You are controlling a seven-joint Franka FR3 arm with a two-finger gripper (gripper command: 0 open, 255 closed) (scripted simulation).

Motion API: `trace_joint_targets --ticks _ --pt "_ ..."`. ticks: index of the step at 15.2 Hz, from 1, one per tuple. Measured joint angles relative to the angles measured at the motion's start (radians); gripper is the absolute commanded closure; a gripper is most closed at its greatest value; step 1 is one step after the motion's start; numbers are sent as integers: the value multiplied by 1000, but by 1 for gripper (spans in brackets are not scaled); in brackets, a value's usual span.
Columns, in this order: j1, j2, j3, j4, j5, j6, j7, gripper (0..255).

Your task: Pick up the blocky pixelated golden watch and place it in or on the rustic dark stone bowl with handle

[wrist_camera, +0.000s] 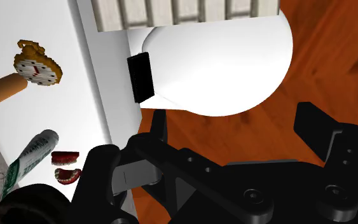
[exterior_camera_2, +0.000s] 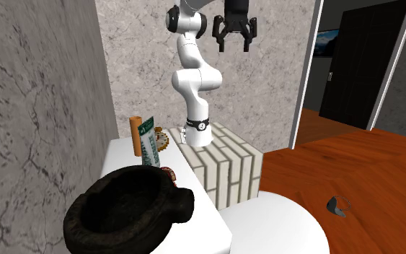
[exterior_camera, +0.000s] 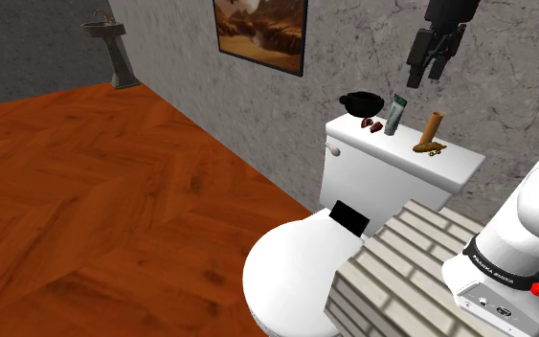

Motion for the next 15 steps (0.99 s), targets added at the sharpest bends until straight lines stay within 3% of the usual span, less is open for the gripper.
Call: trace_joint_targets --ticks 4,15 --pt "-14 -18 -33 -49 -23 28 -28 0" --pt "-121 -46 -236 -297 -175 240 -189 0"
